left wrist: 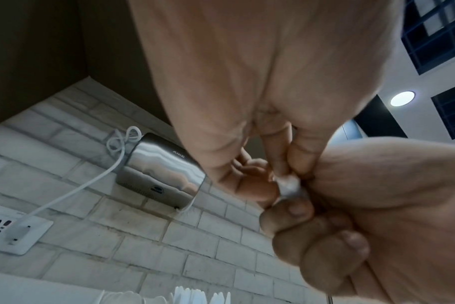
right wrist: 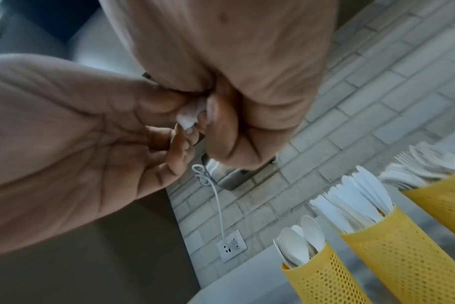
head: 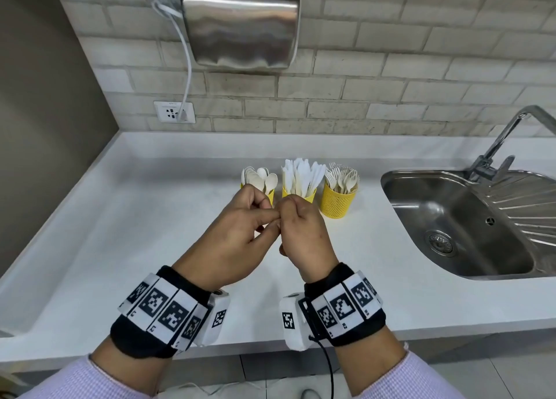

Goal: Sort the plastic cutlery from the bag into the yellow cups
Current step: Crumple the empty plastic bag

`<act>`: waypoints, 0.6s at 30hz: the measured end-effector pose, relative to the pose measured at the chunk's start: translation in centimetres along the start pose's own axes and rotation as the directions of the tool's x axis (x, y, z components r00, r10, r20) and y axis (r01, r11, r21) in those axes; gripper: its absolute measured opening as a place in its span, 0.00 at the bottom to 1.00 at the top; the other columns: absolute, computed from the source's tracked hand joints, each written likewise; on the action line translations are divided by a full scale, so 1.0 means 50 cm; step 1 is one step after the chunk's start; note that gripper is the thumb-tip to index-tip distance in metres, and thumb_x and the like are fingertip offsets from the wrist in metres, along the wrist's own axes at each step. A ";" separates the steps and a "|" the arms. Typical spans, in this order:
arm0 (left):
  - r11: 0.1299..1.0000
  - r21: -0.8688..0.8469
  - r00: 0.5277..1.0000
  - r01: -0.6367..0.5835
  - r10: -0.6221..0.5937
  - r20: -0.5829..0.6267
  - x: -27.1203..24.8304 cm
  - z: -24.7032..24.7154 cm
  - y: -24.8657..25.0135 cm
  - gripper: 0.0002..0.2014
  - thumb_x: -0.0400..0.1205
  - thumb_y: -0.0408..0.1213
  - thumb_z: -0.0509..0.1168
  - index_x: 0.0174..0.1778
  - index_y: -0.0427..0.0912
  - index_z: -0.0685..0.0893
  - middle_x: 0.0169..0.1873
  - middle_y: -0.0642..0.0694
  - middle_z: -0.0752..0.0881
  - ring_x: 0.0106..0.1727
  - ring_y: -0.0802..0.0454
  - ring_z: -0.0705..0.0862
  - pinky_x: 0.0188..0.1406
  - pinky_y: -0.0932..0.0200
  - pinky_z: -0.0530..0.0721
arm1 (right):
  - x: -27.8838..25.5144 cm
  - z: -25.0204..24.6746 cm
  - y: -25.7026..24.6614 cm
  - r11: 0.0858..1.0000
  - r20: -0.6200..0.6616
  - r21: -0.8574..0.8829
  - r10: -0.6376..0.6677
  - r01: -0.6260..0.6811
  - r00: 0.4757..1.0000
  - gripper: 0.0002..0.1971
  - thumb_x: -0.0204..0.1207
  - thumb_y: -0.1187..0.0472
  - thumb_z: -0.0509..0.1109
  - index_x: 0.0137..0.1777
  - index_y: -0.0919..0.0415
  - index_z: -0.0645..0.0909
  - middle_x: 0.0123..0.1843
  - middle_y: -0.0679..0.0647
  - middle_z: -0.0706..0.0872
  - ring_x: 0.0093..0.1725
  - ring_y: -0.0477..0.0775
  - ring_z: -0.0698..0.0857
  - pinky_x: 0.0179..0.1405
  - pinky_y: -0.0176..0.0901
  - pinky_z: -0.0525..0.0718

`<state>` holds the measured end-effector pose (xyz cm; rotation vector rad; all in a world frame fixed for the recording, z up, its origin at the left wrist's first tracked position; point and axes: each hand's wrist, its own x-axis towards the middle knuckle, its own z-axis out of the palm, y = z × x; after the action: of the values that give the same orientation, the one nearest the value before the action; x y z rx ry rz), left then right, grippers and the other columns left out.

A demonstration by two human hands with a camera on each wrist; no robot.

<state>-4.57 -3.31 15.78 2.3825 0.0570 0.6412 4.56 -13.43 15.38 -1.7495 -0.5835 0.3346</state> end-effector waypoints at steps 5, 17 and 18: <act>0.990 -0.050 0.984 0.129 -0.121 0.132 0.010 -0.010 -0.002 0.13 0.86 0.31 0.67 0.41 0.53 0.90 0.46 0.54 0.76 0.48 0.56 0.78 0.45 0.72 0.74 | -0.006 0.003 0.022 0.992 0.004 0.112 0.066 -0.066 0.998 0.15 0.81 0.58 0.56 0.37 0.69 0.70 0.28 0.52 0.69 0.30 0.54 0.68 0.33 0.49 0.68; 0.798 -0.455 0.918 0.396 -0.337 0.209 0.024 -0.020 0.009 0.13 0.77 0.43 0.66 0.50 0.51 0.95 0.49 0.43 0.78 0.44 0.57 0.79 0.48 0.62 0.79 | -0.015 -0.032 0.011 0.756 0.273 0.559 0.219 -0.340 0.937 0.25 0.89 0.48 0.61 0.30 0.60 0.74 0.26 0.56 0.61 0.22 0.49 0.56 0.27 0.41 0.53; 0.777 -0.483 0.915 0.403 -0.342 0.213 0.024 -0.020 0.013 0.13 0.76 0.43 0.65 0.48 0.53 0.94 0.48 0.44 0.78 0.43 0.57 0.78 0.47 0.62 0.78 | -0.016 -0.033 0.008 0.722 0.321 0.580 0.222 -0.376 0.921 0.24 0.88 0.48 0.61 0.31 0.59 0.74 0.26 0.54 0.60 0.22 0.48 0.55 0.26 0.41 0.53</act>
<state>-4.06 -2.98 17.37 1.7996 0.2691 0.2768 4.81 -15.30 15.34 -1.1345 -0.2821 0.8744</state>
